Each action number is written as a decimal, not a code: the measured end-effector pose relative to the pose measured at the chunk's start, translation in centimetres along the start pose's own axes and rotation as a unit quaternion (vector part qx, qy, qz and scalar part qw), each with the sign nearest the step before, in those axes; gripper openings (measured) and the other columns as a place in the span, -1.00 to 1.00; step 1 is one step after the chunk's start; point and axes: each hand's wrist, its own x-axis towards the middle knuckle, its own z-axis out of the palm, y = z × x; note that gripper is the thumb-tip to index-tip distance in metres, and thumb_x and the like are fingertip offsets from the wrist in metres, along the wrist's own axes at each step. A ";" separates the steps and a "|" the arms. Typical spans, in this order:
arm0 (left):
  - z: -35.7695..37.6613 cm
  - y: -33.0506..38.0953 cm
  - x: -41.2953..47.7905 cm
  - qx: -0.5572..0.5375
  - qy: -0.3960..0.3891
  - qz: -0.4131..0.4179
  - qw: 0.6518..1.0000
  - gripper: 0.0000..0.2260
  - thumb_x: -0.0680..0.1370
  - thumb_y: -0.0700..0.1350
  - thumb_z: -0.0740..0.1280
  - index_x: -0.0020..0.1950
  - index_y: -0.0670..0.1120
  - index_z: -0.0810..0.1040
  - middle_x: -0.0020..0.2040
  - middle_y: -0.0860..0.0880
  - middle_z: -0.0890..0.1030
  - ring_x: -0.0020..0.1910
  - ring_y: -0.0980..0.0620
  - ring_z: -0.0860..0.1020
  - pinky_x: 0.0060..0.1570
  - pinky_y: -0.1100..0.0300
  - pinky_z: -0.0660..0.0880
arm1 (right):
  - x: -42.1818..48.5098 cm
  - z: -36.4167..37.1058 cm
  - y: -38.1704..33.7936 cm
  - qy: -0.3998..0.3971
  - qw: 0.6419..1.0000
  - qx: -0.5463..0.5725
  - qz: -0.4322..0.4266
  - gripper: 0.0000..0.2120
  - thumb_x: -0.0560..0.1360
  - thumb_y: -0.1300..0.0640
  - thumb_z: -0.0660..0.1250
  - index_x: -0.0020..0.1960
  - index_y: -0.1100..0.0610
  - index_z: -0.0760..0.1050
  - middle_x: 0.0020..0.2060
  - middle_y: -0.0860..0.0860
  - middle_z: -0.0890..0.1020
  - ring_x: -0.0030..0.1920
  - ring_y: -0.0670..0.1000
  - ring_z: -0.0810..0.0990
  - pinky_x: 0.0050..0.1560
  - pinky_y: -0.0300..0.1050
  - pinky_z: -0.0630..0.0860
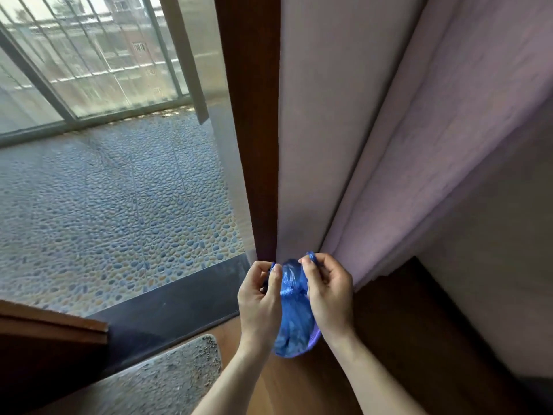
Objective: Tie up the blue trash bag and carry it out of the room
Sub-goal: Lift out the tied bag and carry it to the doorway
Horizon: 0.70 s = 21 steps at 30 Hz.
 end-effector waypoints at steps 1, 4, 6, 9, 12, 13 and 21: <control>-0.6 2.9 -0.4 0.000 0.000 0.002 1.000 -0.77 0.61 -0.17 0.31 -0.25 -0.07 0.47 -0.46 0.12 0.37 -0.42 0.13 0.30 -0.39 0.23 0.29 | -0.5 -0.1 -3.0 -0.005 1.000 -0.001 -0.003 -0.84 0.59 0.20 0.33 -0.16 0.16 0.56 -0.39 -0.07 0.62 -0.36 -0.16 0.53 -0.30 -0.16 0.46; -2.3 10.6 -1.6 -0.010 0.000 0.008 1.000 -0.78 0.61 -0.15 0.32 -0.24 -0.08 0.48 -0.45 0.12 0.36 -0.42 0.13 0.29 -0.39 0.23 0.29 | -2.2 -0.1 -10.8 -0.013 1.000 -0.001 -0.009 -0.83 0.60 0.19 0.33 -0.17 0.18 0.54 -0.38 0.06 0.61 -0.35 -0.07 0.51 -0.32 -0.01 0.48; -3.4 15.1 -2.2 -0.015 0.003 0.015 1.000 -0.78 0.61 -0.15 0.32 -0.24 -0.08 0.48 -0.44 0.11 0.36 -0.41 0.11 0.30 -0.39 0.20 0.28 | -3.5 0.1 -15.1 -0.014 1.000 -0.002 -0.015 -0.81 0.60 0.16 0.33 -0.18 0.17 0.53 -0.40 0.05 0.57 -0.36 -0.09 0.48 -0.33 -0.04 0.44; -5.4 19.8 -3.1 -0.013 0.006 0.027 1.000 -0.78 0.60 -0.10 0.32 -0.25 -0.03 0.47 -0.44 0.12 0.37 -0.41 0.11 0.31 -0.39 0.20 0.28 | -5.8 0.7 -19.8 -0.017 0.999 -0.014 -0.024 -0.81 0.58 0.08 0.33 -0.19 0.11 0.53 -0.37 0.15 0.58 -0.36 -0.04 0.49 -0.34 0.03 0.45; -7.7 21.6 -3.8 -0.010 0.008 0.037 0.999 -0.79 0.56 -0.02 0.31 -0.27 0.03 0.46 -0.45 0.14 0.40 -0.41 0.11 0.33 -0.34 0.16 0.32 | -7.6 2.2 -22.2 -0.023 0.999 -0.017 -0.026 -0.83 0.59 0.18 0.34 -0.18 0.14 0.54 -0.36 0.12 0.61 -0.34 -0.08 0.51 -0.30 0.01 0.49; -8.6 21.7 -4.0 -0.010 0.010 0.037 0.999 -0.80 0.56 0.00 0.30 -0.27 0.04 0.46 -0.45 0.15 0.41 -0.40 0.10 0.34 -0.32 0.13 0.33 | -8.1 2.8 -22.7 -0.027 0.999 -0.016 -0.026 -0.83 0.59 0.20 0.33 -0.18 0.17 0.54 -0.37 0.13 0.60 -0.34 -0.08 0.50 -0.29 0.00 0.48; -13.6 22.1 -5.9 -0.015 0.090 0.028 0.995 -0.77 0.61 -0.10 0.30 -0.26 -0.02 0.46 -0.42 0.13 0.39 -0.38 0.08 0.33 -0.32 0.11 0.33 | -11.2 6.8 -23.8 -0.056 0.998 -0.005 -0.038 -0.79 0.57 0.09 0.33 -0.19 0.18 0.55 -0.38 0.16 0.59 -0.35 -0.06 0.47 -0.29 0.07 0.47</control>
